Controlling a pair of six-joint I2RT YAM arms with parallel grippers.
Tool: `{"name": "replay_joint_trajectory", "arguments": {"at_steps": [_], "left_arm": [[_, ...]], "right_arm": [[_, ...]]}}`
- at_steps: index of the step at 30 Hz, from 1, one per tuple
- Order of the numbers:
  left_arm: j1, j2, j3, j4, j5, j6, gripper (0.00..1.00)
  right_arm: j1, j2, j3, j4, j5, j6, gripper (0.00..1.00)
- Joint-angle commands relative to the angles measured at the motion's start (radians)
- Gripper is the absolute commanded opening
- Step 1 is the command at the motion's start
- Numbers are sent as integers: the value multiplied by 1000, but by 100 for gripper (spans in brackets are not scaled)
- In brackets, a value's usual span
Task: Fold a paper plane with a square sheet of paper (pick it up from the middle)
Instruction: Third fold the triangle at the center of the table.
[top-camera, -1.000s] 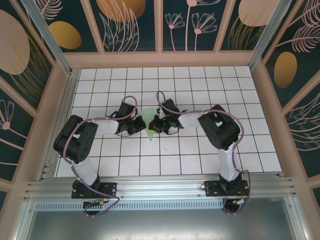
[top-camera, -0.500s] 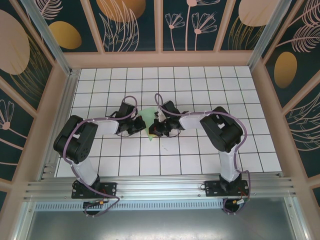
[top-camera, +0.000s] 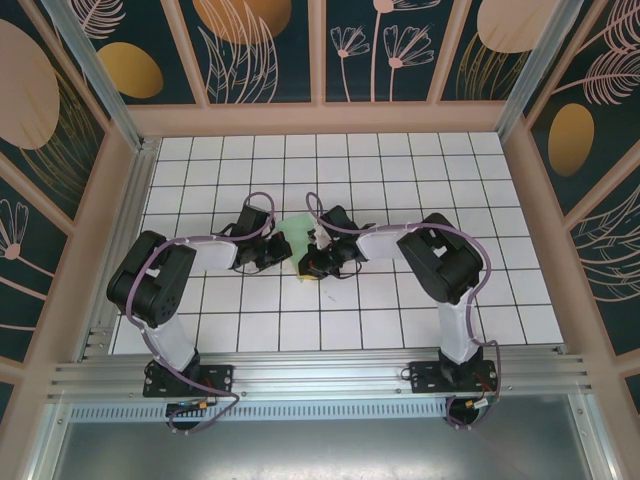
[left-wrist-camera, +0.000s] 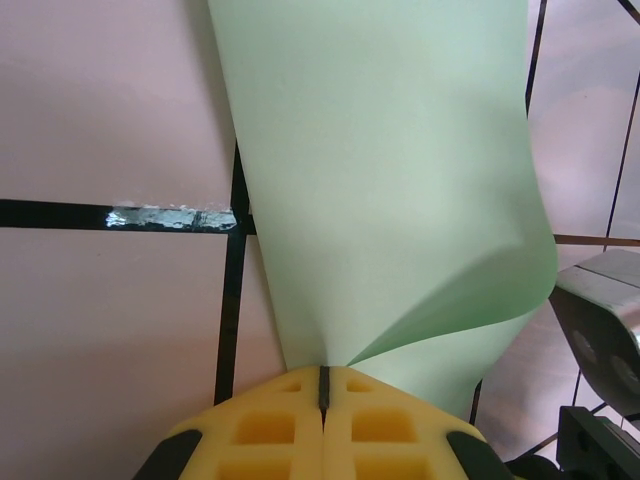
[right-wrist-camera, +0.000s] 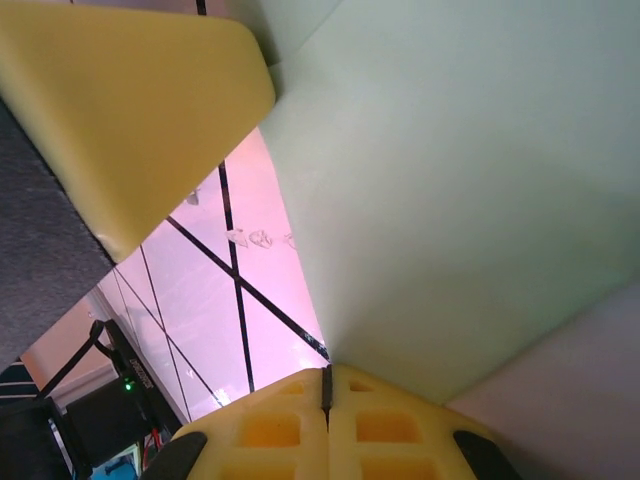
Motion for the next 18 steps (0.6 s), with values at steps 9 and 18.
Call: {"name": "replay_joint_trajectory", "arguments": {"at_steps": [9, 18], "left_arm": [[0, 2, -37, -29, -68, -3, 0], [0, -2, -41, -31, -78, -9, 0]], "right_arm": [[29, 26, 5, -78, 20, -64, 7], [70, 25, 28, -198, 130, -132, 7]]}}
